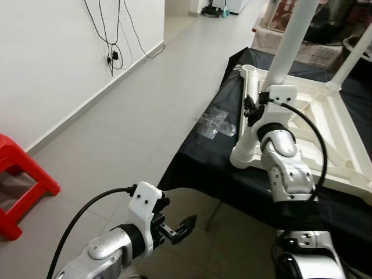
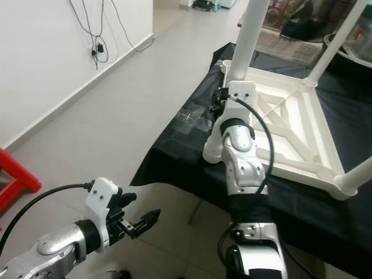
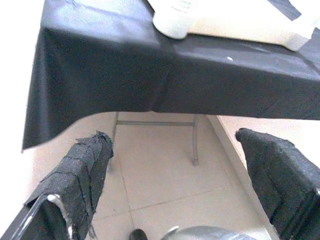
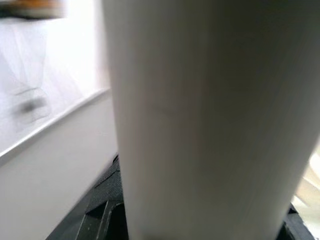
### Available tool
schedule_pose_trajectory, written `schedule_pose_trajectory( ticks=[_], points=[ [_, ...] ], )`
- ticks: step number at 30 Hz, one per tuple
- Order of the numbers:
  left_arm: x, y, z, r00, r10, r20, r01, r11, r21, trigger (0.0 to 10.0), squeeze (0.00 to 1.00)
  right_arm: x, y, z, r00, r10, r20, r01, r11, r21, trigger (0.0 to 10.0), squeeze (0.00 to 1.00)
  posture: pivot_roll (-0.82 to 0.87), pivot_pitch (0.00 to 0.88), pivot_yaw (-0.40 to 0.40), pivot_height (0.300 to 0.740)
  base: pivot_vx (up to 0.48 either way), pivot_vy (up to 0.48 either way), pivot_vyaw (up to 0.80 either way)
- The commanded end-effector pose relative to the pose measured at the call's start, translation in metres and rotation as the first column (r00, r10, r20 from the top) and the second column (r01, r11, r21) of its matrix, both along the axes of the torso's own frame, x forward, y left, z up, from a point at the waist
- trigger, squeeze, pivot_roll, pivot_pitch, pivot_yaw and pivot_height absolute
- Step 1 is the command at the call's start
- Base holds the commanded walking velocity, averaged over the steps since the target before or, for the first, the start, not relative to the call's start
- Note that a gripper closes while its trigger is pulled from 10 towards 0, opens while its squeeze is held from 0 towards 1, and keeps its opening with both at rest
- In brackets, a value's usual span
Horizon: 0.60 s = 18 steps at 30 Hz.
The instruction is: Building children table
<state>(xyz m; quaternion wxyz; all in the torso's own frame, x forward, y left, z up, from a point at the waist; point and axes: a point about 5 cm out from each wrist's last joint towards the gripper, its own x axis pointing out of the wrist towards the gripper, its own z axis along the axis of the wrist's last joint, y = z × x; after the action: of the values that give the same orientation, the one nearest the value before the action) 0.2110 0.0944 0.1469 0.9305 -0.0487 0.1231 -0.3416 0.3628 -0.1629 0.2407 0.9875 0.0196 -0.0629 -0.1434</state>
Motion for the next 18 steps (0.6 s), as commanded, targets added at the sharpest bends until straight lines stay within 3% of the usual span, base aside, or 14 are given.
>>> schedule_pose_trajectory(
  ticks=[1, 2, 4, 7, 8, 11, 14, 18],
  points=[
    [0.001, -0.002, -0.005, 1.000, -0.006, -0.017, 0.006, 1.000, 0.005, 10.0, 0.00, -0.001, -0.004, -0.035, 0.979, -0.109, -0.173, 0.119, 0.991, 0.053, 10.0, 0.00, 0.14, 0.157, -0.095, 0.740, 0.000, 0.000, 0.00],
    [0.001, -0.002, -0.005, 1.000, -0.006, -0.017, 0.006, 1.000, 0.005, 10.0, 0.00, -0.001, -0.004, -0.035, 0.979, -0.109, -0.173, 0.119, 0.991, 0.053, 10.0, 0.00, 0.14, 0.157, -0.095, 0.740, 0.000, 0.000, 0.00],
    [0.002, -0.004, -0.005, 1.000, -0.007, -0.014, 0.007, 1.000, 0.002, 10.0, 0.00, 0.002, -0.001, -0.039, 0.957, -0.215, -0.193, 0.238, 0.966, 0.102, 10.0, 0.00, 0.15, 0.153, -0.097, 0.740, 0.000, 0.000, 0.00],
    [0.004, -0.005, -0.005, 1.000, -0.009, -0.007, 0.009, 1.000, 0.002, 10.0, 0.00, 0.003, 0.000, -0.040, 0.907, -0.358, -0.221, 0.398, 0.901, 0.171, 10.0, 0.00, 0.16, 0.148, -0.099, 0.740, 0.000, 0.000, 0.00],
    [0.004, -0.005, -0.005, 1.000, -0.009, -0.007, 0.009, 1.000, 0.002, 10.0, 0.00, 0.003, 0.000, -0.040, 0.907, -0.358, -0.221, 0.398, 0.901, 0.171, 10.0, 0.00, 0.16, 0.148, -0.099, 0.740, 0.000, 0.000, 0.00],
    [0.006, -0.004, -0.005, 1.000, -0.010, -0.002, 0.010, 1.000, 0.006, 10.0, 0.00, -0.001, 0.001, -0.035, 0.857, -0.474, -0.203, 0.509, 0.842, 0.180, 10.0, 0.00, 0.16, 0.147, -0.098, 0.740, 0.000, 0.000, 0.00],
    [0.006, -0.004, -0.006, 1.000, -0.011, -0.004, 0.011, 1.000, 0.005, 10.0, 0.00, -0.005, 0.006, -0.029, 0.828, -0.525, -0.197, 0.556, 0.812, 0.175, 10.0, 0.00, 0.16, 0.147, -0.095, 0.740, 0.000, 0.000, 0.00],
    [0.007, -0.005, -0.006, 1.000, -0.015, -0.001, 0.015, 1.000, 0.003, 10.0, 0.00, -0.007, 0.018, -0.023, 0.819, -0.545, -0.182, 0.572, 0.803, 0.170, 10.0, 0.00, 0.16, 0.147, -0.098, 0.740, 0.000, 0.000, 0.00]
  ],
)
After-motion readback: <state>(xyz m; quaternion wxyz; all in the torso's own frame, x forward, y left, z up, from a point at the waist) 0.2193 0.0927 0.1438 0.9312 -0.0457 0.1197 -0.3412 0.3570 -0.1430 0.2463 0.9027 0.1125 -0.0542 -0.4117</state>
